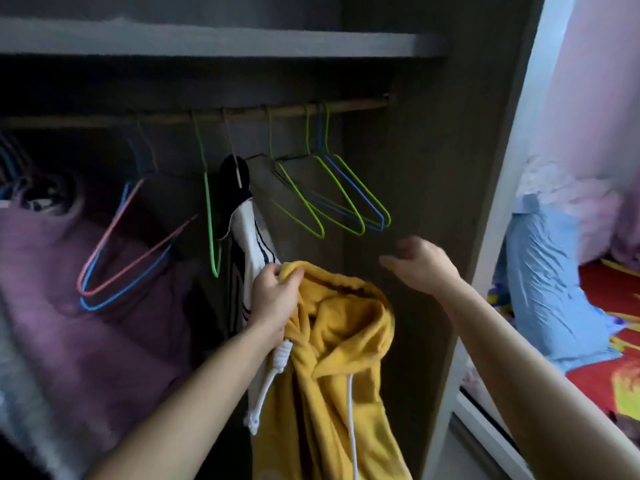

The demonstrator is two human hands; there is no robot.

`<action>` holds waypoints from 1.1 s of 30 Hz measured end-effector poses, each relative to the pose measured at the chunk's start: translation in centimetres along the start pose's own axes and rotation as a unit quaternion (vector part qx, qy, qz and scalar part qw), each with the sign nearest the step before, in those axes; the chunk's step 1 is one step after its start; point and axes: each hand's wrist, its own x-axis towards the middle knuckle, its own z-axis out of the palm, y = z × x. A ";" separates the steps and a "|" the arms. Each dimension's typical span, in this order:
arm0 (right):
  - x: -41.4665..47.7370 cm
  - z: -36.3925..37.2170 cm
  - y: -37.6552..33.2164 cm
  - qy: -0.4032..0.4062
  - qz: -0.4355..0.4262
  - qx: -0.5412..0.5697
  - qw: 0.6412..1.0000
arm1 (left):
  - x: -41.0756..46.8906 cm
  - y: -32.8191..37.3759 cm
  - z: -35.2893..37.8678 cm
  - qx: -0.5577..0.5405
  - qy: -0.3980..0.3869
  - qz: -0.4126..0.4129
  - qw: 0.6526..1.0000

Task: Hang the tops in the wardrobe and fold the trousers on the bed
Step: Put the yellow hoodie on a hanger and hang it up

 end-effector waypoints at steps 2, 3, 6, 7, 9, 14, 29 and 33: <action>2.2 -0.7 -1.0 0.115 -0.048 0.084 0.989 | 0.3 -0.3 0.3 0.022 0.018 0.017 0.999; 3.3 -0.9 -1.6 0.154 -0.063 0.129 0.978 | 0.4 -0.4 0.4 0.031 0.024 0.018 0.999; 6.7 -1.7 -3.3 0.177 -0.069 0.198 0.961 | 0.4 -0.6 0.2 0.048 0.046 0.020 0.998; 7.8 -1.9 -3.8 0.162 -0.062 0.200 0.964 | 0.4 -0.6 0.0 0.053 0.056 0.022 0.997; 9.9 -1.7 -4.5 0.114 -0.045 0.182 0.976 | 0.2 -0.6 -0.6 0.067 0.076 0.025 0.995; 12.4 -0.3 -4.8 0.080 -0.116 0.137 0.980 | -0.4 -0.1 -2.1 0.078 0.120 0.044 0.989; 4.5 3.2 -0.1 0.237 -0.112 0.248 0.932 | -1.1 -1.1 -1.3 0.077 0.120 0.064 0.988; -0.8 5.9 3.0 0.223 -0.033 0.246 0.943 | -1.4 -2.1 -1.6 0.097 0.076 0.063 0.990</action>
